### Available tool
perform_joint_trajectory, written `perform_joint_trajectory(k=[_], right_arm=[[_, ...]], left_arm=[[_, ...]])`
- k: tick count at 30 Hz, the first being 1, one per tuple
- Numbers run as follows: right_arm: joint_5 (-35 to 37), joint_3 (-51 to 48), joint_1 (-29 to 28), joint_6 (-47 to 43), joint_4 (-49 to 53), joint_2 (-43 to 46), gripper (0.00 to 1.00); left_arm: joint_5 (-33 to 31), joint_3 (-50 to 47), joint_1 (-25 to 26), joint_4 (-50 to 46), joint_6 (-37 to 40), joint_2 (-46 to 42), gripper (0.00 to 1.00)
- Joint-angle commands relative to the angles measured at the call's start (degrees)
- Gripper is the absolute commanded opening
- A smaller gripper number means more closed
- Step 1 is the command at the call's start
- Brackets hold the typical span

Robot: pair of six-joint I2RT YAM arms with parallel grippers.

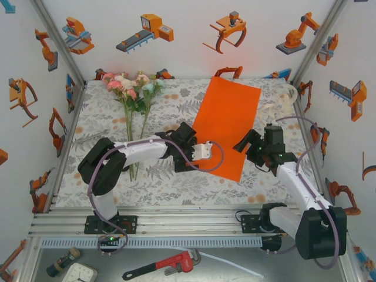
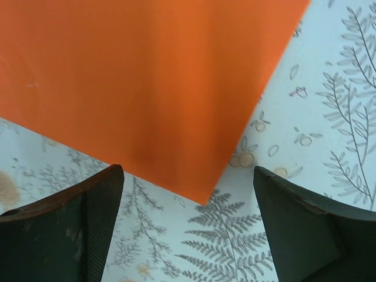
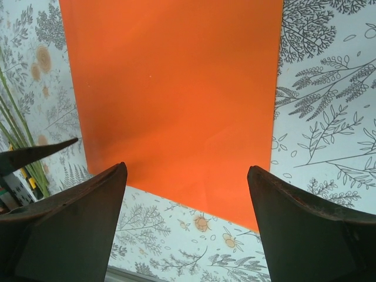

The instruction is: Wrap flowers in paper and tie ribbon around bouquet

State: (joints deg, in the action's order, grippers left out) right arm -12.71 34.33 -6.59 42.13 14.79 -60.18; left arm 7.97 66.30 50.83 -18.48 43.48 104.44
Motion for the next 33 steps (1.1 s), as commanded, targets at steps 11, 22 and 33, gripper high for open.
perform_joint_trajectory(k=[11,22,33], right_arm=[[1.5,-0.7,-0.3,-0.4,1.7,1.5,0.77],[1.8,-0.1,-0.4,-0.3,3.4,2.2,0.77],[2.3,2.0,-0.3,0.9,11.2,2.2,0.79]], left_arm=[[6.3,3.1,-1.3,-0.9,4.0,4.5,0.56],[10.8,3.9,-2.2,-1.1,1.6,4.5,0.37],[14.0,3.2,-3.7,1.1,-2.9,2.3,0.23]])
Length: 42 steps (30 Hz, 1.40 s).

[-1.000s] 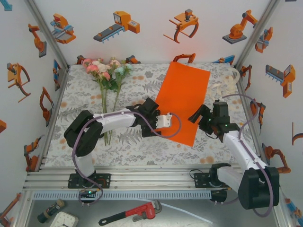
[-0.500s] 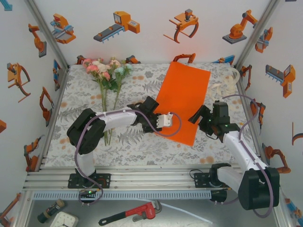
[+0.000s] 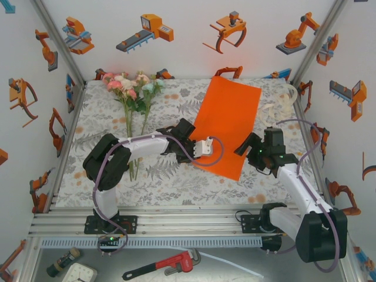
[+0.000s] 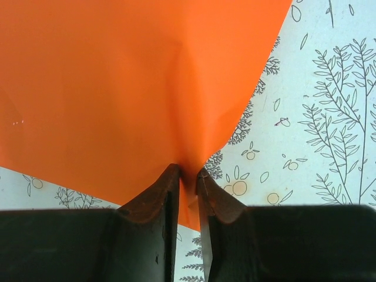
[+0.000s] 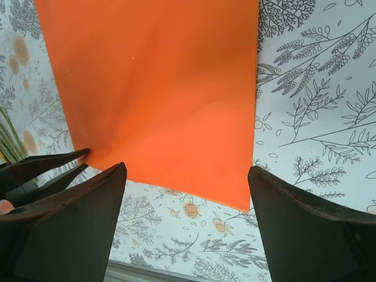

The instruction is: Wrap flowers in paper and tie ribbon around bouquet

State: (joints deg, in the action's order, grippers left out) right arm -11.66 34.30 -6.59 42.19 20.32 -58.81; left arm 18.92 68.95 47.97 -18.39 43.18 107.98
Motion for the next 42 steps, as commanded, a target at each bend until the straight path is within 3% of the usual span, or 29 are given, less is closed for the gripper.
perform_joint_trajectory(k=[1,4,7,11,16,20,27,39,42], right_arm=[[0.8,1.8,-0.4,1.2,6.4,1.2,0.8],[-3.0,0.2,-0.7,4.9,7.1,3.4,0.82],[-5.3,-4.1,-5.1,16.3,1.5,7.1,0.82],[4.4,-10.3,-17.5,36.7,-9.8,9.8,0.82],[11.2,-12.1,-24.9,51.1,-22.0,2.9,0.82],[14.0,-8.6,-28.7,54.9,-23.5,-5.3,0.82],[16.3,-8.1,-31.4,57.1,-31.4,-12.7,0.72],[21.4,-9.5,-31.4,55.1,-31.4,-11.7,0.43],[22.4,-9.8,-31.4,54.1,-31.4,-11.4,0.29]], left_arm=[[3.5,0.3,-0.9,1.4,-3.2,-1.5,0.23],[4.1,0.0,-1.3,2.4,-5.0,-2.0,0.23],[4.5,-0.1,-1.5,3.0,-6.7,-1.9,0.23],[4.6,-0.1,-1.6,3.3,-8.0,-1.5,0.21],[4.3,-0.1,-1.5,3.5,-8.5,-1.6,0.19],[4.4,-0.3,-1.5,3.7,-9.1,-1.5,0.18],[4.4,-0.4,-1.5,3.8,-9.5,-1.3,0.17],[4.1,-0.4,-1.5,3.8,-9.1,-1.2,0.16],[4.5,-0.5,-1.5,3.9,-8.9,-1.3,0.16]])
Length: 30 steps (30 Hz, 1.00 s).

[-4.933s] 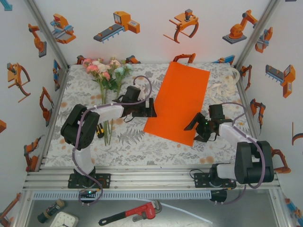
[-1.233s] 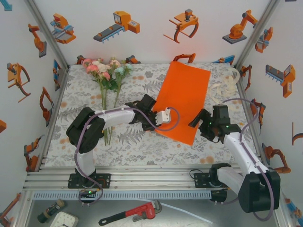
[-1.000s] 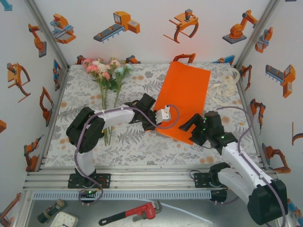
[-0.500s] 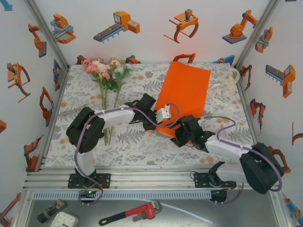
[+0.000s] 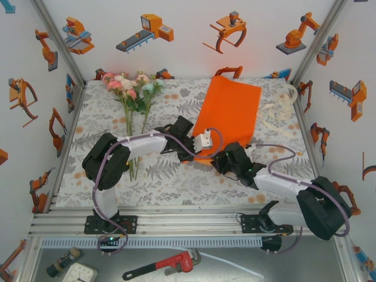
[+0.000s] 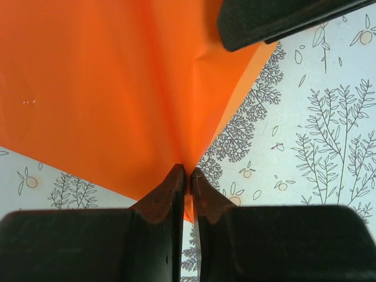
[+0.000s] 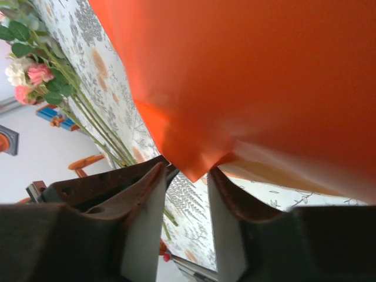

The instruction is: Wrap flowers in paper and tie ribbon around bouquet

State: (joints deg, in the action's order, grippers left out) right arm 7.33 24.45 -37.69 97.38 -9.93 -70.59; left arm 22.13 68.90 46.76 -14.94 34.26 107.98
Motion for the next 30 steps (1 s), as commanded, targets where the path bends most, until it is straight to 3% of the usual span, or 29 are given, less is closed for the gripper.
perform_joint_trajectory(k=[1,3,5,8,11,13,15,19,26,28,30], right_arm=[[4.0,0.0,-0.3,-2.1,-1.2,0.8,0.26],[4.9,0.9,-0.2,-5.1,0.5,1.8,0.24],[5.3,2.4,-0.2,-9.0,3.0,2.7,0.22],[5.5,3.6,-0.1,-11.8,4.8,3.0,0.1],[5.8,3.7,-0.1,-13.1,5.0,3.0,0.02],[5.5,4.1,0.0,-14.5,4.4,3.0,0.0],[5.3,4.8,0.0,-15.7,4.5,2.8,0.0],[4.5,7.0,0.1,-18.3,6.2,2.7,0.0],[2.2,9.8,0.1,-19.6,8.0,3.0,0.0],[1.8,10.3,0.1,-19.9,8.9,3.2,0.0],[1.8,10.9,0.1,-20.3,9.6,3.7,0.0]], left_arm=[[1.3,-0.4,-0.4,0.4,-0.1,-1.3,0.16],[1.1,-0.5,-0.3,0.4,-0.1,-1.2,0.18],[0.7,-0.6,-0.3,0.5,-0.1,-1.2,0.28],[0.8,-1.4,-0.4,1.8,-0.5,-2.2,0.4],[0.6,-3.9,-0.3,5.0,-2.4,-5.2,0.58],[-0.2,-7.1,-0.4,9.4,-5.1,-8.4,0.73],[-0.7,-10.3,-0.3,13.7,-7.7,-11.3,0.75],[-4.8,-15.2,0.9,26.4,-15.8,-14.7,0.91],[-4.6,-12.3,3.1,31.4,-17.6,-8.6,0.85],[-3.1,-12.2,3.1,33.4,-18.5,-7.4,0.78],[-1.8,-12.2,3.1,34.9,-19.7,-6.7,0.66]])
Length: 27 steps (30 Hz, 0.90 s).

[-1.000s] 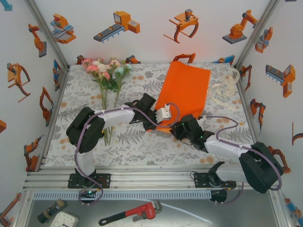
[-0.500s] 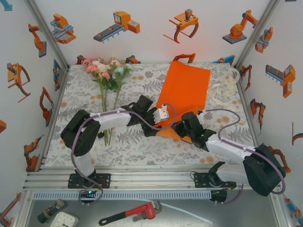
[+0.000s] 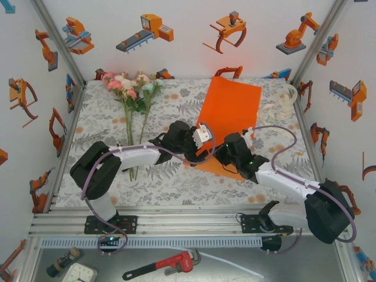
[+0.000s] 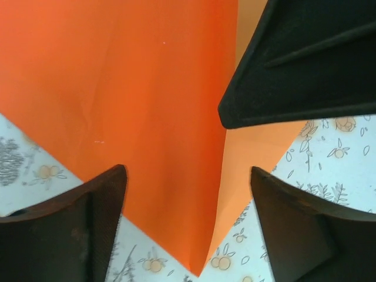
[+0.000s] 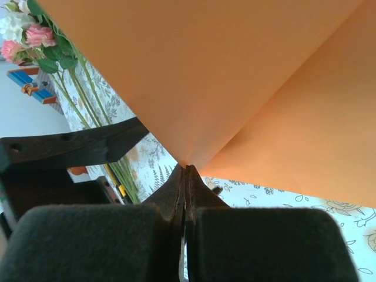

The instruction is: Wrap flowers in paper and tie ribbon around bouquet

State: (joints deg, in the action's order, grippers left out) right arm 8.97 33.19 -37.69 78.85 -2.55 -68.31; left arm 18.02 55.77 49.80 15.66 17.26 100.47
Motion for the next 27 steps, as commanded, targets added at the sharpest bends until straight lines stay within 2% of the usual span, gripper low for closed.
perform_joint_trajectory(k=[1,4,5,6,7,10,12,14,16,18,20,24,27], right_arm=[[0.1,2.5,0.1,-2.3,2.5,1.5,0.0],[-0.4,4.0,0.1,-3.8,3.3,1.3,0.0],[-0.8,4.5,0.1,-4.5,3.5,1.3,0.03],[-1.2,5.3,0.2,-5.7,4.3,1.4,0.14],[-1.3,6.1,0.5,-6.0,5.5,1.6,0.23],[-1.1,8.0,2.5,-10.1,11.5,4.2,0.36],[-3.2,8.0,6.0,-12.3,14.1,6.9,0.48],[-5.6,7.8,9.9,-16.0,17.0,10.0,0.55],[-4.8,7.4,13.7,-19.1,22.0,13.2,0.58],[-4.5,5.9,18.6,-19.8,25.9,16.0,0.58],[-8.2,3.7,22.5,-20.1,24.5,15.9,0.54],[-15.0,4.5,24.3,-21.2,19.9,4.5,0.33],[-15.2,5.0,24.3,-21.1,15.4,-4.7,0.2]], left_arm=[[3.0,0.8,0.0,5.1,-3.4,1.0,0.56],[4.6,0.1,-0.1,8.6,-6.5,1.4,0.23],[5.5,-0.2,-0.2,10.1,-8.3,1.4,0.09],[5.9,-0.5,-0.4,11.6,-10.3,1.4,0.0],[5.9,-0.7,-0.5,12.7,-12.6,1.5,0.0],[6.0,-0.7,-2.0,14.1,-22.3,0.6,0.0],[4.6,-2.0,-3.1,16.9,-28.8,-0.6,0.0],[1.3,-3.7,-4.1,19.5,-34.8,-1.8,0.0],[-2.9,-5.4,-4.9,21.2,-40.0,-3.3,0.0],[-6.8,-7.6,-5.4,24.0,-44.5,-4.7,0.0],[-11.9,-9.4,-5.7,24.9,-48.7,-5.7,0.0],[-20.6,-15.6,-5.7,33.5,-58.8,-6.5,0.0],[-27.8,-18.5,-5.3,32.9,-63.5,-7.0,0.0]])
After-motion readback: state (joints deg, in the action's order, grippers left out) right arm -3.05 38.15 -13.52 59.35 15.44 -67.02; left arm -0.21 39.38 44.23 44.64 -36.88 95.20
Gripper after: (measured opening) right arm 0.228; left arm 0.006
